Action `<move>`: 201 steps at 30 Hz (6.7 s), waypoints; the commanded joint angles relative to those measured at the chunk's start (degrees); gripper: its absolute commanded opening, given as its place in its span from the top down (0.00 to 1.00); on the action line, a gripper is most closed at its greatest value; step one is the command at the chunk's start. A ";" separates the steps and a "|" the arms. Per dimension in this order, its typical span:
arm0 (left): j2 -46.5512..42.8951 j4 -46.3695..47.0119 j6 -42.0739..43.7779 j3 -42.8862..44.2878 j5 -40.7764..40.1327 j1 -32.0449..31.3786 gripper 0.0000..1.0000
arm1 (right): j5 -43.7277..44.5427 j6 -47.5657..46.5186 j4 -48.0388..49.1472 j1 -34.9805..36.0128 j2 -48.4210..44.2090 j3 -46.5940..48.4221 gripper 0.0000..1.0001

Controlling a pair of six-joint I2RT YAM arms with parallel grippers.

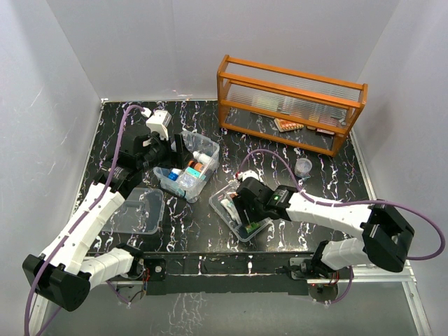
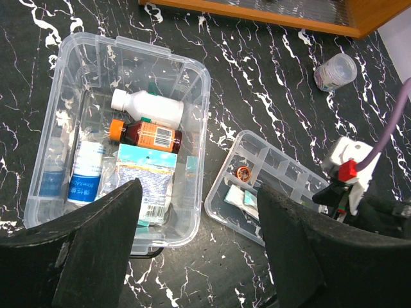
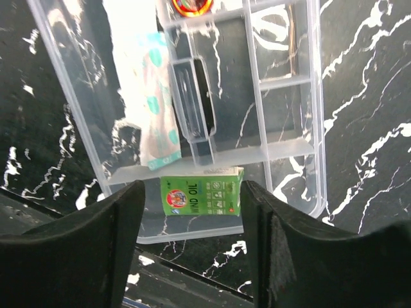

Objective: Organize the medicine kit

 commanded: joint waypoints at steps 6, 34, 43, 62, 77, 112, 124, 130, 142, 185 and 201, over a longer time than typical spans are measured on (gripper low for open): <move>-2.50 -1.79 1.14 1.94 -3.04 0.08 0.29 | 5.57 -3.62 5.11 0.19 5.86 7.17 0.49; -1.97 -2.20 1.08 2.64 -2.49 0.08 0.29 | 4.03 -9.46 10.04 -0.27 18.27 10.36 0.66; -0.92 -3.00 -0.15 3.06 -5.41 0.06 0.29 | 0.57 -10.47 12.15 -2.16 18.98 8.90 0.66; 19.08 -3.84 3.82 7.04 -8.93 12.32 0.01 | 6.12 -5.27 8.88 -3.06 14.03 10.05 0.97; 31.87 -6.23 6.06 9.95 5.02 14.38 0.20 | 7.37 -0.37 5.28 -4.32 10.98 11.76 1.00; 18.74 2.75 -17.69 -8.24 13.45 3.87 0.64 | 8.60 4.75 -12.61 -11.75 1.86 21.07 1.00; 14.30 0.96 -15.27 -2.62 2.42 3.08 0.42 | 10.10 2.44 -19.43 -12.17 5.17 31.89 1.00; 11.65 4.91 -17.20 -3.07 -5.05 4.40 0.44 | 7.70 1.09 -20.84 -12.19 11.15 40.57 1.00; 7.11 8.94 -21.86 -9.20 -6.43 10.39 0.55 | 1.47 1.28 -22.24 -11.35 28.53 58.90 1.00; -2.33 4.71 -22.73 -18.71 -8.66 12.64 0.51 | 2.01 5.45 -29.47 -5.52 48.95 76.44 1.00; -1.08 5.74 -22.47 -18.62 -8.12 12.63 0.50 | 1.86 7.96 -29.32 -5.43 48.61 75.17 1.00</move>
